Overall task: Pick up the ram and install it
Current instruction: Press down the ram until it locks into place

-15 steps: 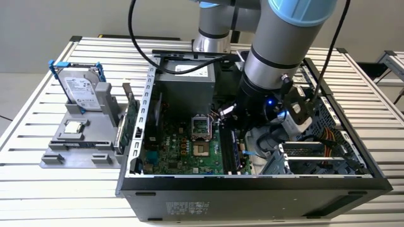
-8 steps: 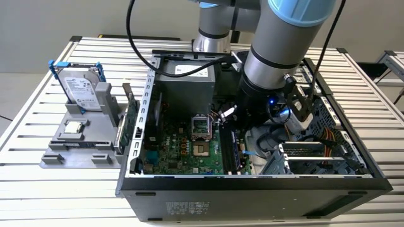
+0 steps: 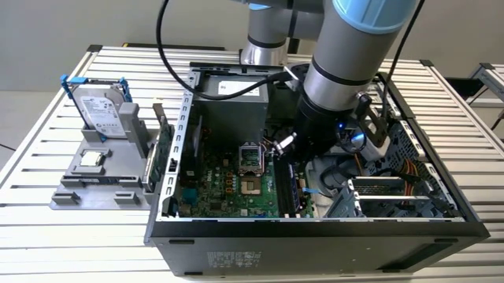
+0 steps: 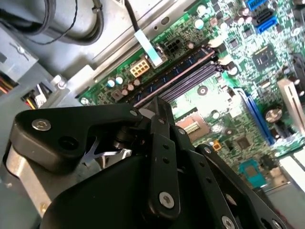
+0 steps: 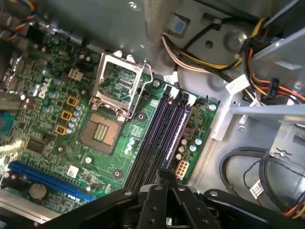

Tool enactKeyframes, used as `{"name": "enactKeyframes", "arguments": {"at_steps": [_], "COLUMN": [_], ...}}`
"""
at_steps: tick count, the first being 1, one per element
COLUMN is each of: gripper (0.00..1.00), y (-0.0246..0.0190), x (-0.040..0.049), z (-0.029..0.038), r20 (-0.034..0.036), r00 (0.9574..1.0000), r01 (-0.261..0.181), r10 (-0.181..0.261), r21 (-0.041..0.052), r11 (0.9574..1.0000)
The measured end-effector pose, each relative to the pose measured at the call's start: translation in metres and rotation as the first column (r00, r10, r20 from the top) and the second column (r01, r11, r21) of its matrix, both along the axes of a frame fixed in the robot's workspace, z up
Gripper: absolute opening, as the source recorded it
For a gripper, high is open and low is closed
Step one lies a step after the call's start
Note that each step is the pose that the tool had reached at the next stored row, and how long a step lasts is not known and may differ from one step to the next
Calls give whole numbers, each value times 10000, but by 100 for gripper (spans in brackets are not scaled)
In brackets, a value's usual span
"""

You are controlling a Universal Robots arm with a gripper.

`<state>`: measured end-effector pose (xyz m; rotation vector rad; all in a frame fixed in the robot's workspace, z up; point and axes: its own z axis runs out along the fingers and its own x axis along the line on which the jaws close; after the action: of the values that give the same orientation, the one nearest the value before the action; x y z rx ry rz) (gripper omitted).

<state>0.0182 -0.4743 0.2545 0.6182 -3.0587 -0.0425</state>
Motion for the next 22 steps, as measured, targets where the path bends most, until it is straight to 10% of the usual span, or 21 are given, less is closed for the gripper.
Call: {"name": "enactKeyframes", "arguments": {"at_steps": [11, 22], "gripper": [0, 0], "y": [14, 28], "x": [-3, -4], "z": [-13, -21], "r20": [1, 2], "r00": [9924, 9541], "r01": [-1230, -2995], "r10": [1230, 2995], "r21": [0, 1], "r11": [9924, 9541]}}
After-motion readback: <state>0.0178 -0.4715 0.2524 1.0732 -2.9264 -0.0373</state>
